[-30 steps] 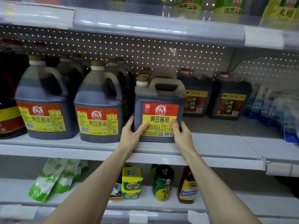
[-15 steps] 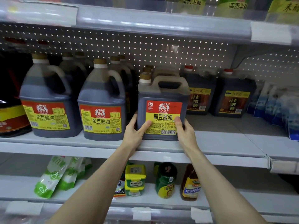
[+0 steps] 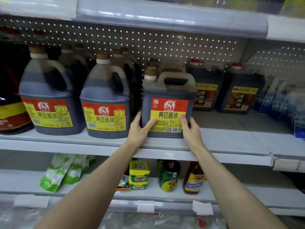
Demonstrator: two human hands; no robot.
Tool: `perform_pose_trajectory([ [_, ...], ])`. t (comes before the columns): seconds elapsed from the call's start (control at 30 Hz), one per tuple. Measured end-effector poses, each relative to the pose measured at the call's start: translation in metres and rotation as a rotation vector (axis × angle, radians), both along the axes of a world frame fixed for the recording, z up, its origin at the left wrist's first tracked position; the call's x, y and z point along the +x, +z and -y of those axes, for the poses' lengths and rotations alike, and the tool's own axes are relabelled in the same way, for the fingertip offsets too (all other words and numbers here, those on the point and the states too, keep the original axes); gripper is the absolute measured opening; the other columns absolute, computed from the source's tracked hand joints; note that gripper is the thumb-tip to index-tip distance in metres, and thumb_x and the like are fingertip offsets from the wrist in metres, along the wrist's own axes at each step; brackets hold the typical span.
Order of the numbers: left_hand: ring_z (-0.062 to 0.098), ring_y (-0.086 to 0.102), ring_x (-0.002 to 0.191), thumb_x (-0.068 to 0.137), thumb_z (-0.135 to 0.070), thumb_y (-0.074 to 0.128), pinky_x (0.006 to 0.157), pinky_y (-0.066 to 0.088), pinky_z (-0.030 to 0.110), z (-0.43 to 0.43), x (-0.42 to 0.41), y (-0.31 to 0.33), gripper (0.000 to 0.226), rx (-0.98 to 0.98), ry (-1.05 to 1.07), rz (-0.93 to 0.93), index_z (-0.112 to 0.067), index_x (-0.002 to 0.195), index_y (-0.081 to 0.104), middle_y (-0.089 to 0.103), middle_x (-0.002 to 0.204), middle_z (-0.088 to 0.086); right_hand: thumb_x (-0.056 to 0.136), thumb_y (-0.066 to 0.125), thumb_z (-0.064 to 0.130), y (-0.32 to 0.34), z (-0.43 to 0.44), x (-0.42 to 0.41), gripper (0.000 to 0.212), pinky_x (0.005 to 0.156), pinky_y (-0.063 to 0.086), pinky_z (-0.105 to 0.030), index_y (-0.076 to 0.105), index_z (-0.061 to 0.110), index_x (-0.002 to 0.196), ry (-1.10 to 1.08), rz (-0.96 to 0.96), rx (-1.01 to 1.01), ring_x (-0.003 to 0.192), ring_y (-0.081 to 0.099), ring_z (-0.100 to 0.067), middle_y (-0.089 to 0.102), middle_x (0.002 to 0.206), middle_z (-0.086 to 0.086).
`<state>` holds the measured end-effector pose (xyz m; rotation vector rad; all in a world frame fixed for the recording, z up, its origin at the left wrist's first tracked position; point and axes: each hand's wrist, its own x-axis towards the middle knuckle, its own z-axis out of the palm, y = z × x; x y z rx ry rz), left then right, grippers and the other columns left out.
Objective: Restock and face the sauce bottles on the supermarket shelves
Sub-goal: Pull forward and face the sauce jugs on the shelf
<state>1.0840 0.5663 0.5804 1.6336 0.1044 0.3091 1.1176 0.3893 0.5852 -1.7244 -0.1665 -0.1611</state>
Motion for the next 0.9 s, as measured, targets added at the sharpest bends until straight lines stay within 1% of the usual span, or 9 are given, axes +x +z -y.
perform_pose_trajectory([
  [0.1,0.015,0.055,0.120,0.085,-0.032,0.068,0.105,0.045,0.034,-0.001,-0.006,0.005,0.069,-0.031,-0.004,-0.019,-0.014,0.144,0.039,0.057,0.134,0.001,0.096,0.048,0.044,0.005,0.003,-0.010,0.036,0.086,0.049,-0.017,0.053,0.027,0.127,0.007,0.009,-0.013,0.105,0.060,-0.004,0.064,0.115,0.009],
  [0.17,0.013,0.051,0.125,0.088,-0.027,0.067,0.104,0.042,0.026,-0.001,-0.017,0.009,0.068,-0.046,0.003,-0.026,-0.011,0.146,0.036,0.052,0.139,0.002,0.096,0.049,0.041,0.011,0.006,-0.021,0.037,0.084,0.050,-0.014,0.052,0.026,0.130,0.009,0.016,-0.003,0.105,0.060,-0.001,0.064,0.119,0.008],
  [0.23,0.012,0.047,0.127,0.089,-0.026,0.066,0.102,0.039,0.022,0.002,-0.032,0.016,0.069,-0.026,0.007,-0.025,-0.010,0.148,0.034,0.048,0.143,0.002,0.097,0.051,0.038,0.018,0.008,-0.035,0.037,0.093,0.050,-0.022,0.052,0.026,0.131,-0.001,0.017,0.025,0.106,0.060,-0.001,0.063,0.123,0.006],
  [0.3,0.015,0.042,0.133,0.090,-0.028,0.065,0.107,0.036,0.026,0.005,-0.048,0.023,0.068,0.014,0.004,-0.020,-0.010,0.148,0.033,0.044,0.147,0.003,0.097,0.051,0.038,0.026,0.009,-0.051,0.046,0.103,0.046,-0.032,0.046,0.020,0.139,-0.042,-0.008,0.027,0.110,0.055,-0.005,0.057,0.131,0.003],
  [0.4,0.017,0.041,0.134,0.090,-0.032,0.064,0.108,0.034,0.029,0.009,-0.074,0.033,0.063,0.070,-0.002,-0.014,-0.012,0.145,0.038,0.043,0.147,0.005,0.096,0.053,0.039,0.033,0.015,-0.074,0.053,0.107,0.042,-0.039,0.044,0.016,0.142,-0.102,-0.019,-0.020,0.115,0.048,-0.007,0.052,0.137,0.001],
  [0.57,0.015,0.049,0.124,0.088,-0.037,0.066,0.105,0.039,0.031,0.021,-0.106,0.038,0.058,0.071,-0.050,-0.021,-0.016,0.138,0.046,0.053,0.135,0.003,0.092,0.059,0.042,0.029,0.028,-0.113,0.051,0.104,0.045,-0.041,0.053,0.016,0.135,-0.141,-0.042,-0.070,0.118,0.054,-0.013,0.057,0.129,0.004],
  [0.73,0.017,0.054,0.117,0.086,-0.038,0.068,0.101,0.045,0.035,0.038,-0.129,0.020,0.054,0.039,-0.089,-0.074,-0.019,0.134,0.050,0.058,0.125,0.004,0.089,0.063,0.041,0.009,0.047,-0.142,0.045,0.100,0.048,-0.041,0.058,0.017,0.128,-0.166,-0.091,-0.088,0.108,0.059,-0.012,0.063,0.116,0.006],
  [0.83,0.016,0.057,0.113,0.085,-0.037,0.069,0.095,0.047,0.030,0.044,-0.138,-0.003,0.053,0.027,-0.111,-0.111,-0.020,0.132,0.052,0.060,0.123,0.004,0.089,0.065,0.036,-0.013,0.059,-0.151,0.037,0.097,0.050,-0.039,0.062,0.017,0.121,-0.170,-0.142,-0.059,0.099,0.062,-0.007,0.066,0.108,0.006],
  [0.9,0.016,0.059,0.111,0.083,-0.036,0.071,0.090,0.047,0.026,0.048,-0.141,-0.021,0.054,0.035,-0.114,-0.136,-0.018,0.131,0.053,0.062,0.119,0.005,0.088,0.066,0.035,-0.031,0.068,-0.155,0.032,0.096,0.051,-0.040,0.064,0.018,0.116,-0.168,-0.166,-0.052,0.097,0.064,-0.012,0.069,0.107,0.000],
])
